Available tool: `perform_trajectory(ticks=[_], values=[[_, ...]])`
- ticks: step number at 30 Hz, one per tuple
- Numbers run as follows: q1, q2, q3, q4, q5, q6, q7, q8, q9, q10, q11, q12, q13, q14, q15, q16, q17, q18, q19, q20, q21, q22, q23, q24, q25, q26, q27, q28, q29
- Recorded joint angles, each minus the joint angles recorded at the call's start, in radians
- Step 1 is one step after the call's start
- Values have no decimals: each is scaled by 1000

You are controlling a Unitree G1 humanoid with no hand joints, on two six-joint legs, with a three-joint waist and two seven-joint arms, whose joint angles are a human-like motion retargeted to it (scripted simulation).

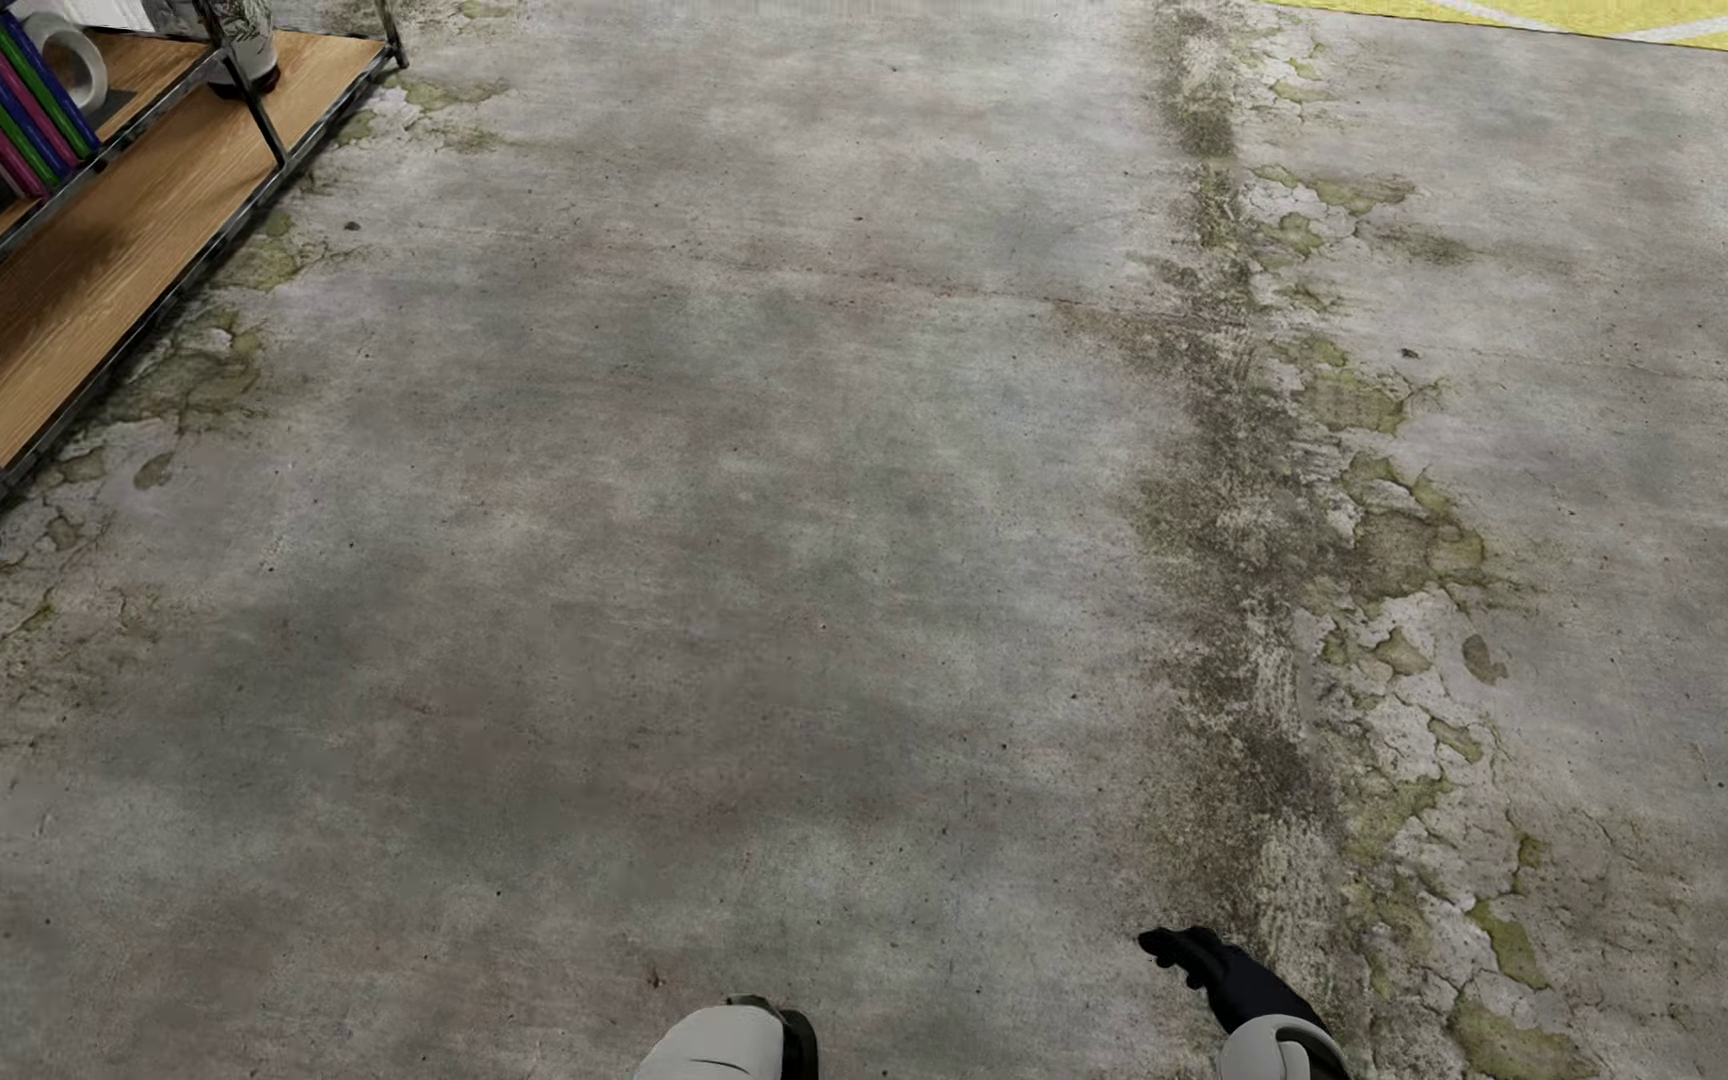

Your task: Head to the stool

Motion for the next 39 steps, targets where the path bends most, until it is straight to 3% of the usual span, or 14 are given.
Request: perform_trajectory(ticks=[3,5,10,12,13,16,18,19,23,28,31,33,35,39], values=[[203,-296,-52,-27,-30,-24,3,44,-2,-117,161,-192,142,-70,-41,147,33,3,1,-304,-62,100,-45,322,52,-128,-1,-104,-28],[325,-437,-87,-43,-22,-26,-2,31,-10,-187,38,-306,229,-116,-42,177,39,-1,-8,-368,-94,59,-53,397,78,-192,13,-48,-33],[573,-512,-124,-92,95,-25,-2,28,-29,-315,-965,-493,354,-249,4,176,56,-19,78,-249,-200,-122,47,24,88,-188,87,60,-32],[656,-549,-124,-97,124,-17,14,-23,-33,-326,-1060,-491,390,-287,-51,205,76,-38,95,-269,-226,-185,96,-26,71,-166,83,87,-36],[693,-556,-128,-89,124,-10,24,-61,-35,-297,-985,-462,400,-272,-34,218,85,-43,37,-277,-231,-222,115,-41,54,-167,93,106,-19],[735,-537,-157,-20,106,37,33,-112,-43,-89,-730,-338,451,-67,64,247,147,-38,-132,-332,-296,-220,99,8,61,-139,95,120,7],[596,-503,-158,86,130,80,54,-131,-38,315,-597,-257,435,124,-76,232,186,-123,-125,-331,-313,-141,116,51,57,-80,106,86,-12],[500,-463,-150,141,157,103,46,-136,-36,500,-582,-220,401,218,-126,208,193,-103,-116,-309,-300,-87,140,51,33,-41,121,63,-8],[125,-241,-87,212,265,150,-13,-73,-36,781,-676,-63,158,104,-235,116,175,-65,-73,-273,-217,74,196,70,-39,37,77,-77,-13],[-98,9,-16,306,333,159,96,41,-43,139,-797,126,-139,95,-354,38,133,-1,-23,-205,-112,7,97,91,-13,-107,-167,-137,-155],[-92,175,-4,155,342,155,22,30,-50,-491,-907,104,-226,63,-393,43,90,-157,5,-221,-57,6,-7,185,8,-129,-166,-179,-204],[-121,270,-12,104,333,146,57,-14,-50,-407,-900,72,-210,96,-408,51,62,-68,19,-209,-42,-16,-66,227,34,-153,-145,-159,-217],[-125,315,2,88,288,118,77,-22,-44,-236,-801,61,-174,222,-315,10,34,32,34,-126,-4,-81,-51,183,35,-114,-94,-77,-178],[-24,68,16,39,80,32,141,0,-28,-39,-122,-2,-76,29,68,-69,11,83,45,17,55,-121,148,-60,-38,-64,58,68,-24]])
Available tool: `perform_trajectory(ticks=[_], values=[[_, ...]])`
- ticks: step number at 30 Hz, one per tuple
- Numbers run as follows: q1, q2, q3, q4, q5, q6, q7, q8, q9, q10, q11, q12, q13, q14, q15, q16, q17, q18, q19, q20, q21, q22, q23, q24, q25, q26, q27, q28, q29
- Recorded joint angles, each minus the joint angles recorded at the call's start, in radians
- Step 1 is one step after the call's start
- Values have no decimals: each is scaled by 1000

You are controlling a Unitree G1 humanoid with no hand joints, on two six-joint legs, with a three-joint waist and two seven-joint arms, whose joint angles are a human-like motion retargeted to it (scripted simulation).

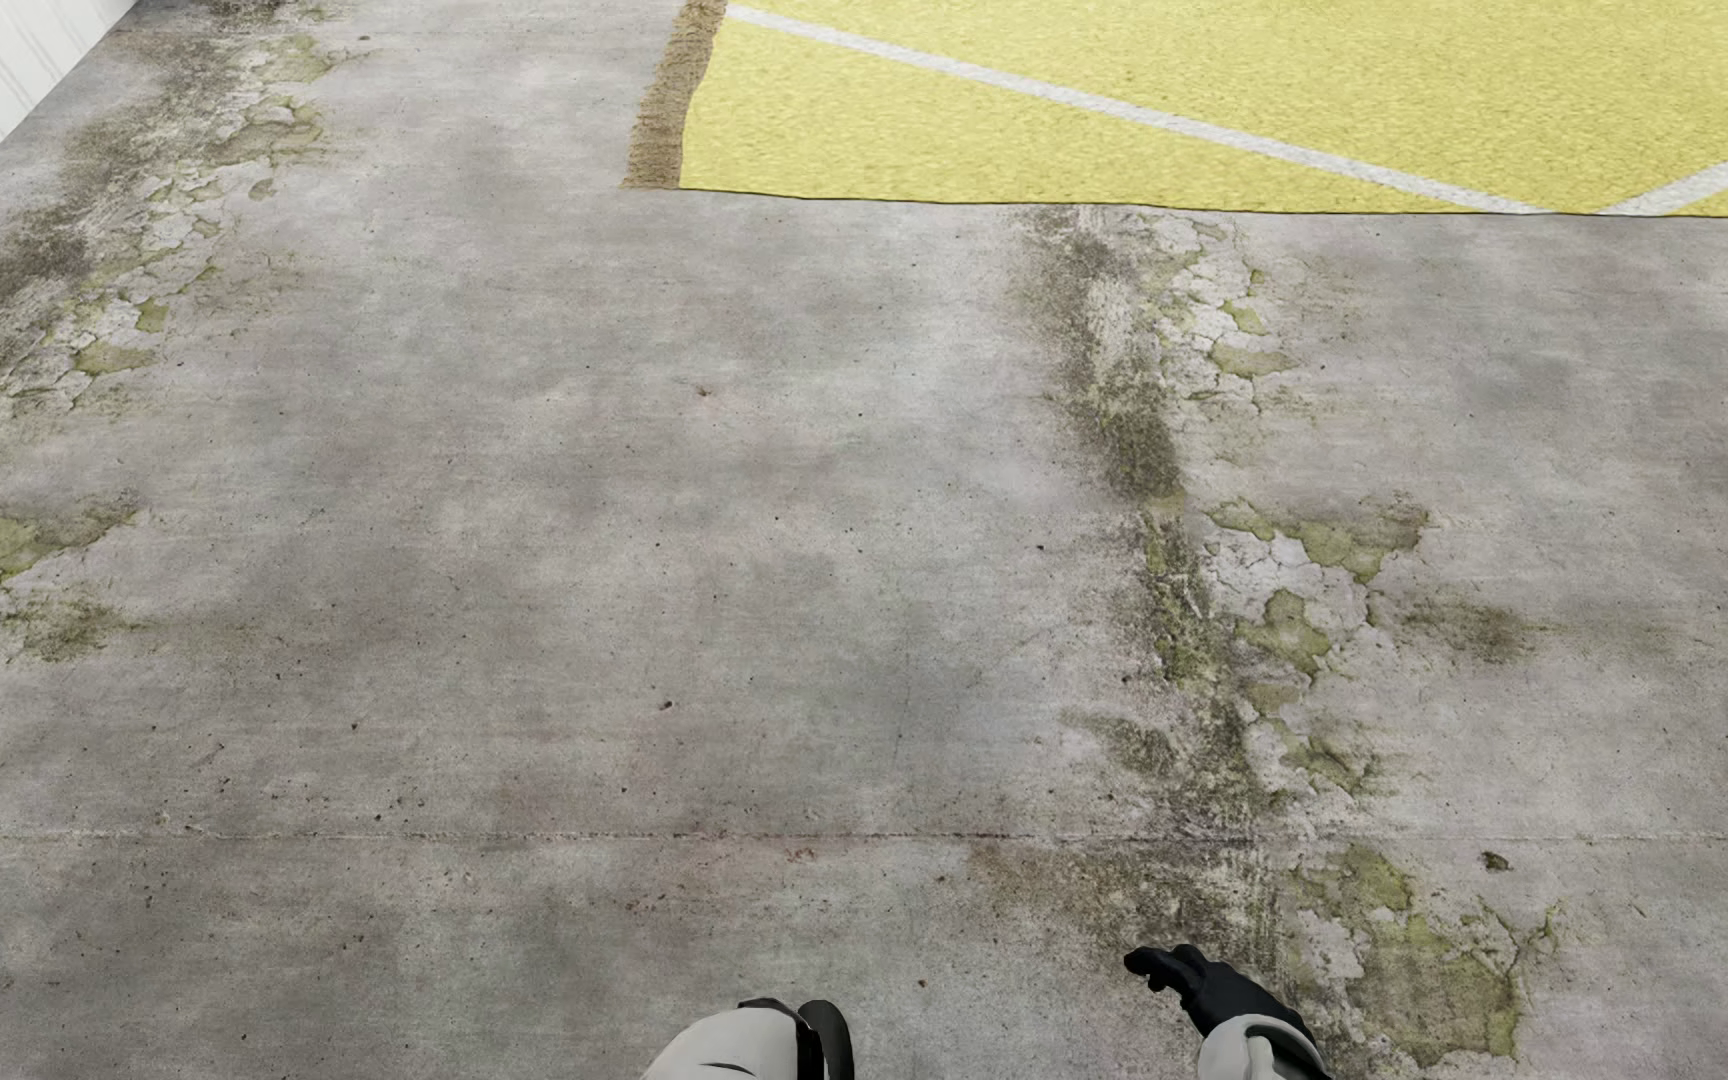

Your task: Head to the stool

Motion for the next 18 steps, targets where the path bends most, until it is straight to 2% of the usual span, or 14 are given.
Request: perform_trajectory(ticks=[1,2,3,5,6,8,9,10,12,13,14,16,17,18], values=[[58,-101,-8,-25,-31,-16,-2,23,2,-18,135,-50,40,-34,-58,18,13,-7,-19,-19,-36,49,28,2,23,21,25,-4,15],[122,-199,-20,-47,-60,-27,-10,38,3,-50,227,-106,92,-59,-105,48,24,-14,-36,-71,-88,111,36,52,52,42,39,-32,5],[186,-291,-35,-66,-87,-33,-24,45,3,-90,271,-162,148,-78,-109,83,41,-21,-48,-138,-143,166,25,127,90,31,46,-42,-9],[306,-453,-76,-98,-122,-37,-65,50,-1,-163,231,-255,262,-116,-109,143,63,-36,-42,-286,-241,202,-35,291,171,-47,16,-48,-45],[362,-517,-96,-106,-123,-36,-86,54,-3,-192,144,-288,314,-140,-116,151,64,-46,-47,-309,-264,179,-56,310,183,-79,4,-39,-74],[454,-606,-126,-118,-113,-33,-122,62,-5,-222,-158,-340,397,-200,-100,149,64,-65,-54,-298,-292,103,-78,242,180,-124,-15,-26,-138],[496,-618,-133,-121,-92,-32,-140,76,-6,-242,-387,-366,427,-227,-78,148,75,-75,-16,-290,-311,66,-79,189,184,-132,-14,-17,-158],[535,-601,-136,-124,-71,-31,-156,88,-6,-263,-661,-391,449,-252,-64,153,93,-86,-13,-295,-333,35,-77,151,196,-135,-1,1,-166],[609,-611,-132,-121,-57,-27,-178,49,-1,-269,-946,-424,484,-297,-137,174,120,-112,69,-338,-347,12,-64,135,198,-120,33,16,-134],[640,-624,-128,-111,-69,-25,-176,-19,2,-250,-908,-422,485,-306,-124,189,129,-136,48,-359,-343,7,-50,143,195,-105,51,16,-105],[680,-619,-129,-92,-78,-19,-182,-68,3,-219,-827,-410,481,-286,-90,204,133,-142,-38,-380,-324,6,-33,159,169,-93,66,7,-82],[734,-595,-139,-37,-81,4,-191,-87,5,-107,-652,-362,472,-164,19,233,153,-155,-96,-411,-334,40,-30,194,154,-77,75,-16,-82],[709,-593,-141,4,-74,22,-182,-99,8,31,-548,-329,460,-82,-37,238,167,-137,-108,-397,-347,66,-33,193,162,-48,66,-26,-97],[649,-572,-143,60,-57,42,-164,-114,12,223,-482,-294,435,-9,-106,232,175,-156,-118,-365,-352,91,-31,175,168,-16,51,-34,-115]])
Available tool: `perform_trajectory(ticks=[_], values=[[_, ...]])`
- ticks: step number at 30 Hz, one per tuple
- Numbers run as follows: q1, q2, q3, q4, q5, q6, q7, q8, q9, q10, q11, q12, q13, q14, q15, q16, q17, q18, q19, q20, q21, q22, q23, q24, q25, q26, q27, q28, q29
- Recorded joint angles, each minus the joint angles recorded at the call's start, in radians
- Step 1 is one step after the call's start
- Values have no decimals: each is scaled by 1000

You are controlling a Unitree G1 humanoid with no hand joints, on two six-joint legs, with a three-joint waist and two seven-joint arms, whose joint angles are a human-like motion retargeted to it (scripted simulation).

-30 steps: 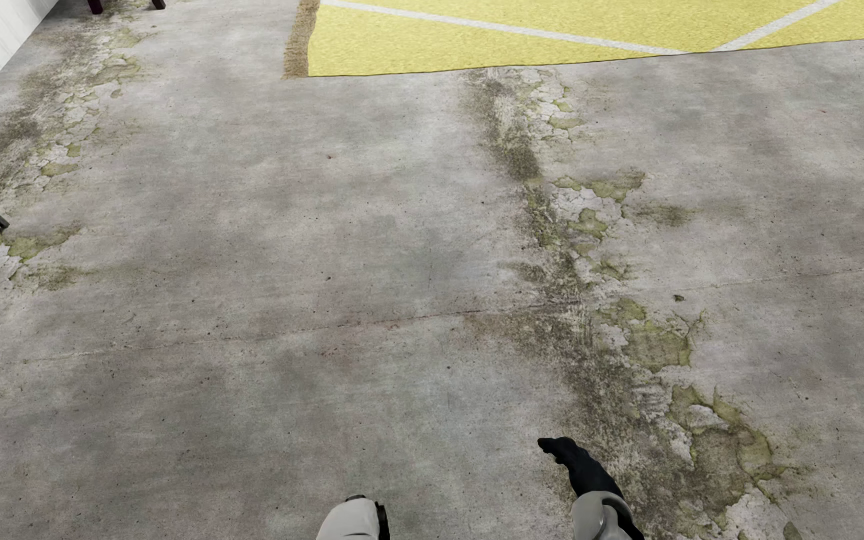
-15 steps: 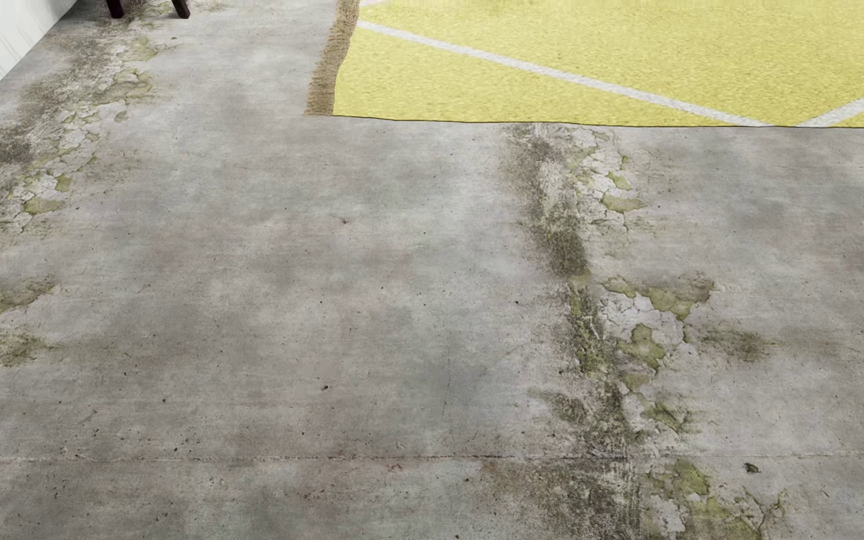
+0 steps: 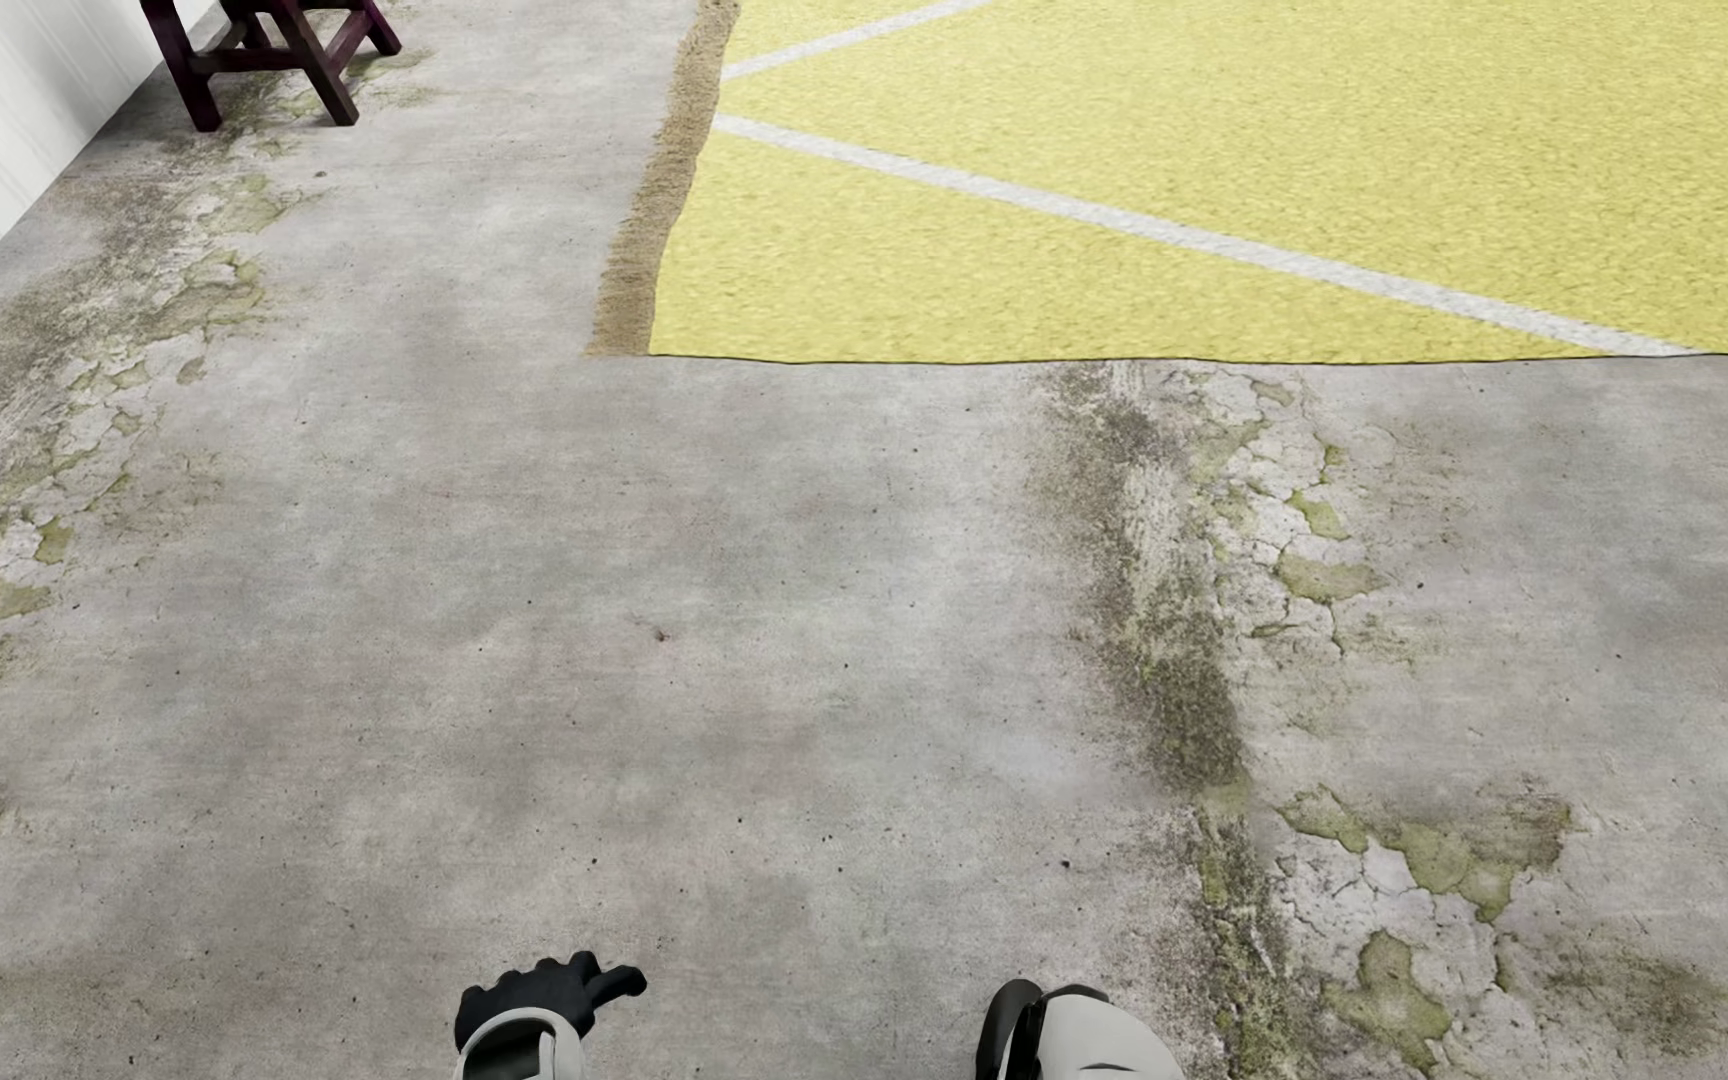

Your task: Head to the stool

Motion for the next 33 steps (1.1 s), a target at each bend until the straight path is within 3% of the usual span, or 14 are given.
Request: perform_trajectory(ticks=[2,6,10,13,15,16,17,19,21,22,24,26,30,33], values=[[-169,86,8,121,60,43,13,-29,4,343,24,70,-90,179,-100,-20,-16,-19,4,51,31,60,32,-35,-33,52,-7,-45,-4],[-496,281,66,120,185,90,9,25,0,523,-71,216,-379,71,-195,-54,-90,44,20,38,110,93,77,44,-102,55,-61,-111,13],[-665,463,122,121,264,101,120,108,-13,55,-177,297,-609,49,-282,-82,-137,111,38,128,218,28,-34,24,-113,36,-152,-102,-18],[-663,598,126,19,311,104,252,128,-23,-567,-272,285,-681,76,-328,-48,-161,-38,56,146,273,6,-161,48,-120,-8,-192,-135,-45],[-695,690,121,-43,336,99,192,117,-27,-654,-296,263,-658,12,-353,-20,-163,-41,64,163,273,-16,-221,52,-108,-29,-210,-161,-76],[-685,725,118,-35,341,93,241,110,-29,-610,-285,250,-631,50,-350,-18,-168,20,61,176,281,-23,-230,49,-113,-30,-208,-158,-73],[-678,756,121,-19,337,80,278,116,-30,-543,-248,242,-603,93,-327,-26,-170,153,44,195,296,-31,-216,44,-123,-21,-194,-137,-64],[-658,740,135,29,292,42,324,133,-25,-379,-39,242,-539,131,-158,-65,-164,265,57,245,332,-42,-114,16,-146,23,-145,-60,-21],[-608,605,142,23,200,2,343,144,-20,-278,348,207,-472,17,41,-114,-163,264,160,267,324,-4,37,-28,-140,41,-61,10,90],[-565,517,138,0,138,-16,345,142,-19,-268,521,174,-437,-27,121,-129,-166,257,153,253,307,29,108,-19,-135,51,-10,60,164],[-462,340,113,-68,20,-45,319,143,-17,-309,732,91,-329,-80,16,-148,-169,239,87,197,243,96,156,35,-108,50,37,177,271],[-356,179,72,-145,-66,-61,257,166,-20,-373,769,12,-185,-115,6,-176,-183,224,54,161,207,89,110,20,-120,3,5,255,306],[-191,-19,5,-224,-37,-74,107,189,-30,-445,308,-108,62,-202,3,-119,-124,192,17,-5,105,-24,1,41,-83,-97,-67,283,247],[-73,-8,-4,-250,84,-78,48,219,-33,-514,-393,-156,114,-261,46,-63,-80,166,149,-25,103,-105,-5,-27,-112,-136,-63,108,286]])
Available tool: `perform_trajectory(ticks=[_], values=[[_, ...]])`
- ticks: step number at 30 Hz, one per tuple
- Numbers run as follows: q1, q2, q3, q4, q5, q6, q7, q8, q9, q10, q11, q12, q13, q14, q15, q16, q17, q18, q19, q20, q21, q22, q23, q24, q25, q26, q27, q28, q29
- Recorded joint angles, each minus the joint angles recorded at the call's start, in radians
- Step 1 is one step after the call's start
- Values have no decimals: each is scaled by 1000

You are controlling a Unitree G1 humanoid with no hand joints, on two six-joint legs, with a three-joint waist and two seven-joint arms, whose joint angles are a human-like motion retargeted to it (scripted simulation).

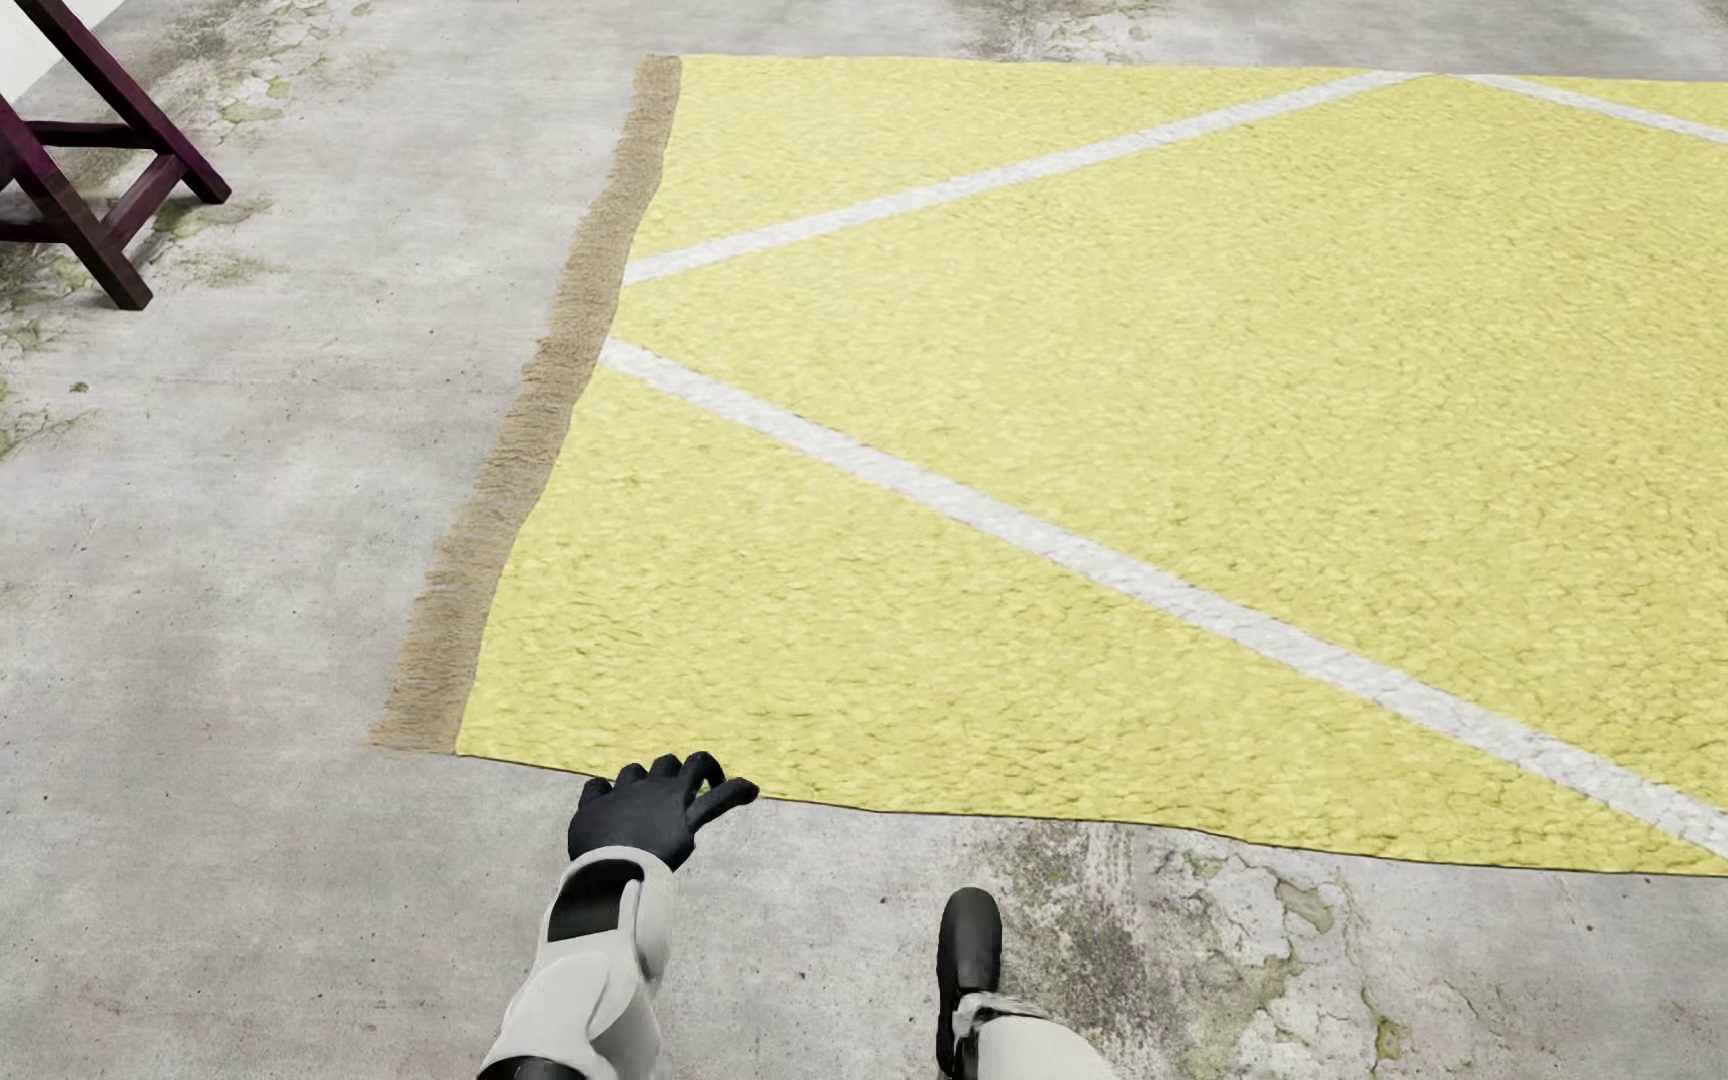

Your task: Head to the stool

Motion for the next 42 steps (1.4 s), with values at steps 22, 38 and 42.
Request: perform_trajectory(ticks=[22,38,42], values=[[-597,698,130,289,211,158,126,-173,19,-153,68,545,-707,288,-386,-9,-135,-209,-17,209,70,107,-243,57,82,116,-174,-252,-178],[-104,9,40,65,-137,-14,91,24,-1,48,796,104,-112,82,-41,-81,-32,-7,-76,169,-102,79,9,-44,14,71,14,33,-45],[25,28,27,41,-56,-13,0,124,-6,15,-33,22,-92,-25,-43,-30,1,-43,34,56,-150,-23,-30,-36,-9,53,13,-10,-42]])
